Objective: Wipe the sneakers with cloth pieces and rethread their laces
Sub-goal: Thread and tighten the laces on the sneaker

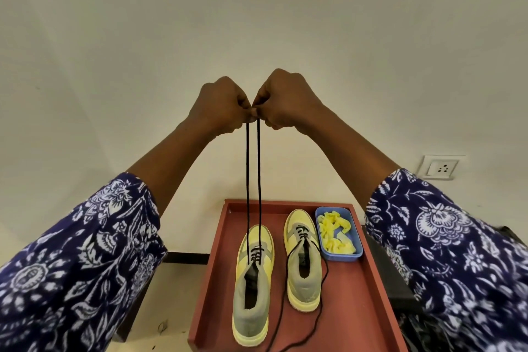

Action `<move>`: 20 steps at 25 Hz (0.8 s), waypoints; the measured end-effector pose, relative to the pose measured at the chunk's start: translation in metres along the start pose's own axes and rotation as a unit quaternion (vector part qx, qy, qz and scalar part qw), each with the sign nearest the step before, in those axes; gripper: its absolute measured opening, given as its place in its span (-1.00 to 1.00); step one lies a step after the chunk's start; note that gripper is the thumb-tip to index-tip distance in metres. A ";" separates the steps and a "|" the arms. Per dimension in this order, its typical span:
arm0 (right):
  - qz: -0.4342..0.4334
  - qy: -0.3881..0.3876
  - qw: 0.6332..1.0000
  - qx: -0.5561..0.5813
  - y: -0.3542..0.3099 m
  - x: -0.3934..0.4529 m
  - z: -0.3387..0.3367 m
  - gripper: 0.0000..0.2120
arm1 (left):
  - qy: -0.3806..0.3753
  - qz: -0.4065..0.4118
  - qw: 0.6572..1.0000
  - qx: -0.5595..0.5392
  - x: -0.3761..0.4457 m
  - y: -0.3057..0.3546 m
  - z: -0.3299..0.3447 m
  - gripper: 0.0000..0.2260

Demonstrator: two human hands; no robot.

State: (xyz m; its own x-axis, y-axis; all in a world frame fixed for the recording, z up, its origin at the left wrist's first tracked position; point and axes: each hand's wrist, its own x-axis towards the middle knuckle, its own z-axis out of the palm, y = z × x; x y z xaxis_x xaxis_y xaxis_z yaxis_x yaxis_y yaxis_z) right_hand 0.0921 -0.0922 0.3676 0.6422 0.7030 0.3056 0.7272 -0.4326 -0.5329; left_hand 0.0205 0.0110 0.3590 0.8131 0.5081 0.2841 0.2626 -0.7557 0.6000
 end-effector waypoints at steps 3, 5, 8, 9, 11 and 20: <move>-0.011 0.034 0.999 0.008 -0.001 0.007 -0.002 -0.87 | 0.039 0.022 0.999 -0.016 0.001 0.004 -0.003 -0.88; -0.007 0.062 0.997 0.042 0.002 0.011 0.000 -0.78 | 0.075 0.023 0.995 -0.054 0.001 0.005 -0.002 -0.84; 0.023 0.096 0.988 0.118 0.006 0.016 0.005 -0.67 | 0.102 -0.040 0.977 -0.181 0.007 0.002 0.004 -0.71; 0.041 0.103 0.983 0.146 0.007 0.017 0.007 -0.66 | 0.107 -0.063 0.968 -0.219 0.009 0.001 0.006 -0.69; 0.074 0.113 0.973 0.189 0.008 0.018 0.008 -0.70 | 0.116 -0.102 0.943 -0.294 0.014 0.000 0.011 -0.65; 0.092 0.135 0.958 0.236 0.007 0.027 0.007 -0.94 | 0.103 -0.114 0.916 -0.370 0.023 0.001 0.022 -0.90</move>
State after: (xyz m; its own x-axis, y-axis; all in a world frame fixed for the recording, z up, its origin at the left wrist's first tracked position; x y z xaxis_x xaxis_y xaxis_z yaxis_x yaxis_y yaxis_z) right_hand 0.1133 -0.0725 0.3669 0.8349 0.4401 0.3305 0.4455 -0.1877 -0.8754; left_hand 0.0509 0.0127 0.3500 0.6452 0.7431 0.1773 -0.0727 -0.1714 0.9825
